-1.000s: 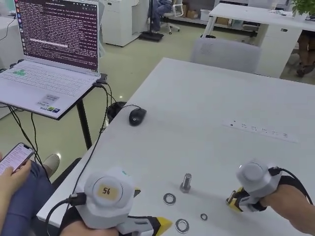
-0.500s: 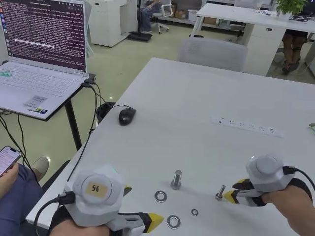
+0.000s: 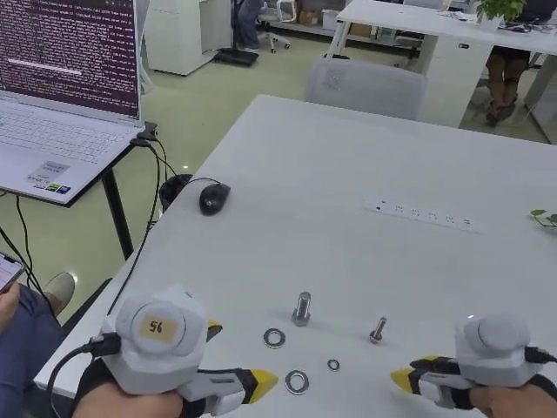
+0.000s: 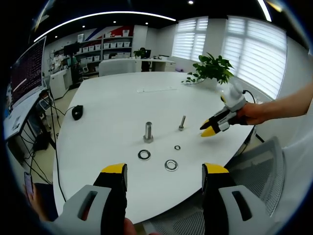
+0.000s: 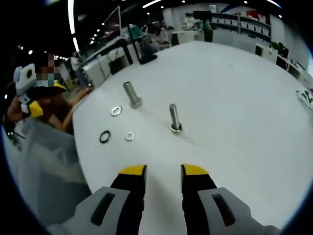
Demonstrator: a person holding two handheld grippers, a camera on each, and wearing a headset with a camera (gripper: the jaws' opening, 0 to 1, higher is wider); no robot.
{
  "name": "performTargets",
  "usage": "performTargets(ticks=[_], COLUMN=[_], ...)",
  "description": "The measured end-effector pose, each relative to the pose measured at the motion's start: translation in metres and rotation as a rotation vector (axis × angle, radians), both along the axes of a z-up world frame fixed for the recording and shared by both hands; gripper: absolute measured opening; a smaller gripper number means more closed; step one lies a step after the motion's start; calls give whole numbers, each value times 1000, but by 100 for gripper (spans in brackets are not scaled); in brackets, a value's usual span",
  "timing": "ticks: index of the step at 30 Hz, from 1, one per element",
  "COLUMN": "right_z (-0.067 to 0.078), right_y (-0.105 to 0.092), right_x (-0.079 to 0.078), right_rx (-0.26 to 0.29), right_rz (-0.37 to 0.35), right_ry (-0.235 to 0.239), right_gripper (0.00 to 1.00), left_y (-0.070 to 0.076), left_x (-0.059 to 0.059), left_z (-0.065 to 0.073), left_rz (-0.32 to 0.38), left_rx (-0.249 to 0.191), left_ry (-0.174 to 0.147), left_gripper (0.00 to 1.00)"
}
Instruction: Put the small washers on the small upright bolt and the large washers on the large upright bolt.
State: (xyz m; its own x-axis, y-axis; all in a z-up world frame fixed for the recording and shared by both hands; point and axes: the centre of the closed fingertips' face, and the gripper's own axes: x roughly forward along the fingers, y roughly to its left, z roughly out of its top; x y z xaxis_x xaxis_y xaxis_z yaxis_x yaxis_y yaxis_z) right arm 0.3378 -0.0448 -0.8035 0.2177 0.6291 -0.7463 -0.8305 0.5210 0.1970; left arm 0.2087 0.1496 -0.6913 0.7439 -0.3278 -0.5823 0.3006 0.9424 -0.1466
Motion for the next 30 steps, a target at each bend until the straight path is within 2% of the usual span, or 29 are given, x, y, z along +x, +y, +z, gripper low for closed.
performTargets(ticks=[4, 13, 17, 23, 30], right_z=[-5, -8, -12, -13, -17], right_y=[3, 18, 28, 48, 70], right_x=[-14, -29, -35, -35, -29], right_rx=[11, 26, 0, -2, -51], right_rz=[11, 47, 86, 108, 185], right_ry=[17, 30, 25, 26, -3], right_gripper=[30, 30, 30, 29, 28], left_y=[1, 4, 4, 3, 4], left_x=[-3, -7, -7, -7, -8], left_z=[-2, -5, -4, -4, -5], left_rz=[3, 10, 9, 13, 21], left_rx=[-1, -1, -1, -8, -9], left_ry=[3, 11, 10, 7, 8], left_gripper=[61, 61, 61, 61, 61])
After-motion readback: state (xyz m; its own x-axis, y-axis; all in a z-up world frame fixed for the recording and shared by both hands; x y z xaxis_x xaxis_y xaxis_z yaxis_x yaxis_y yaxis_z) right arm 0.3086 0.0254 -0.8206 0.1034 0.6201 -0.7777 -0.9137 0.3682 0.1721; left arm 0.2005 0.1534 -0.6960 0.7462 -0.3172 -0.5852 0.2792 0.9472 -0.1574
